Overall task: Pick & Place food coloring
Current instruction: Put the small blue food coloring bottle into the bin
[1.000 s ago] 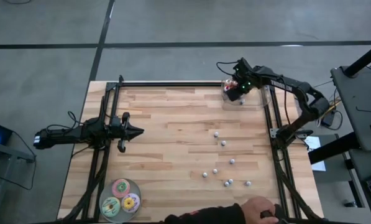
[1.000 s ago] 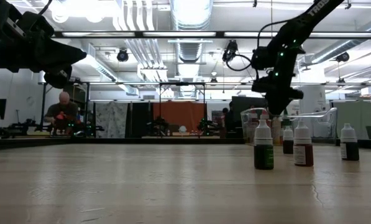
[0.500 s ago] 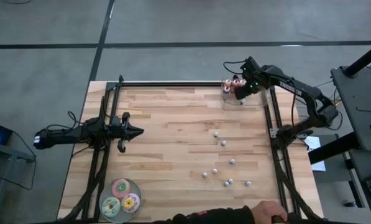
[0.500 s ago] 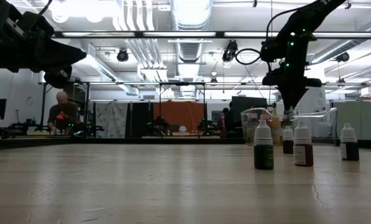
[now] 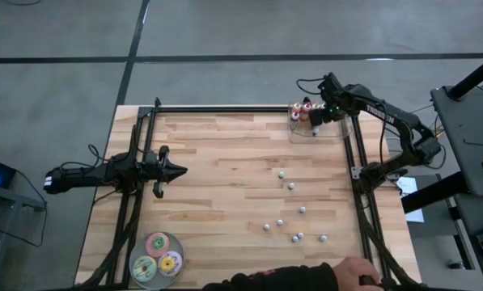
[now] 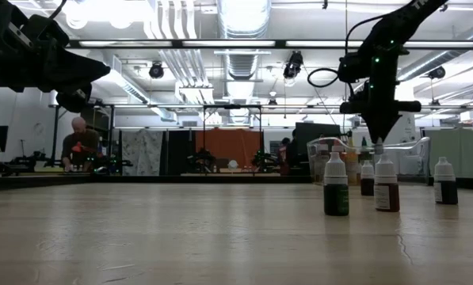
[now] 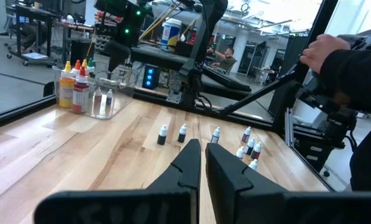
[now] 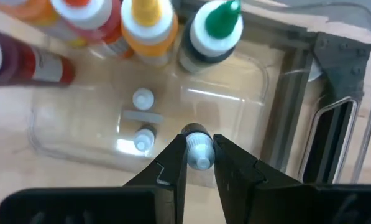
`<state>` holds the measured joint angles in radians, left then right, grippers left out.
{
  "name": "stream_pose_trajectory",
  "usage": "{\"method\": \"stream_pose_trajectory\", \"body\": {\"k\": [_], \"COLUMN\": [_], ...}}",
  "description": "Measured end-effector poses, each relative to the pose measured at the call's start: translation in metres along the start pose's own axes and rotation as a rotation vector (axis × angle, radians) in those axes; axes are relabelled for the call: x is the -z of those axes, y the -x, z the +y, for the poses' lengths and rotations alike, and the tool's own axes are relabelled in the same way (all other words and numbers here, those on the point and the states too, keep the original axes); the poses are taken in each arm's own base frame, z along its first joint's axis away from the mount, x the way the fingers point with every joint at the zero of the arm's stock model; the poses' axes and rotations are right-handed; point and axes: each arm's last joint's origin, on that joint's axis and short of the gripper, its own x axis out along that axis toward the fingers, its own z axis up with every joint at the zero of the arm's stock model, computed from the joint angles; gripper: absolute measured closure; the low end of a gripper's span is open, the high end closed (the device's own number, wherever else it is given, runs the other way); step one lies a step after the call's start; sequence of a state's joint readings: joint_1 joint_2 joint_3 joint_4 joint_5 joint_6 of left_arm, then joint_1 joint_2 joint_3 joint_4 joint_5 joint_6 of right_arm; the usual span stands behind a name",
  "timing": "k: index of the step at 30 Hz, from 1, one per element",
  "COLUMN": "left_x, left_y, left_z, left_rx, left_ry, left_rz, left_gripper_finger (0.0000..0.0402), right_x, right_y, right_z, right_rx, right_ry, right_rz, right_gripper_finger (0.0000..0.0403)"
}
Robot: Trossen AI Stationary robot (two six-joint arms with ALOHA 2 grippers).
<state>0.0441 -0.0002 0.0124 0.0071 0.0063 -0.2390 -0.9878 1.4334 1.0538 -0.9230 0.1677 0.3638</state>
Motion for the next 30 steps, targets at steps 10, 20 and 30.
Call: {"method": "stream_pose_trajectory", "body": {"k": [10,20,30], "left_x": [0.0,0.0,0.0], "left_y": [0.0,0.0,0.0], "left_z": [0.0,0.0,0.0], "left_rx": [0.0,0.0,0.0], "left_ry": [0.0,0.0,0.0], "left_rz": [0.0,0.0,0.0], "left_gripper_finger": [0.0402,0.0402,0.0402], "right_x": [0.004,0.009,0.01], "right_y": [-0.013,-0.027,-0.039], "right_z": [0.0,0.0,0.002], "right_rx": [-0.017,-0.023,-0.019], "right_ry": [-0.062,-0.101,-0.102], "right_rz": [-0.043,-0.082,-0.09], "right_gripper_finger": [0.0344,0.0344,0.0344]}}
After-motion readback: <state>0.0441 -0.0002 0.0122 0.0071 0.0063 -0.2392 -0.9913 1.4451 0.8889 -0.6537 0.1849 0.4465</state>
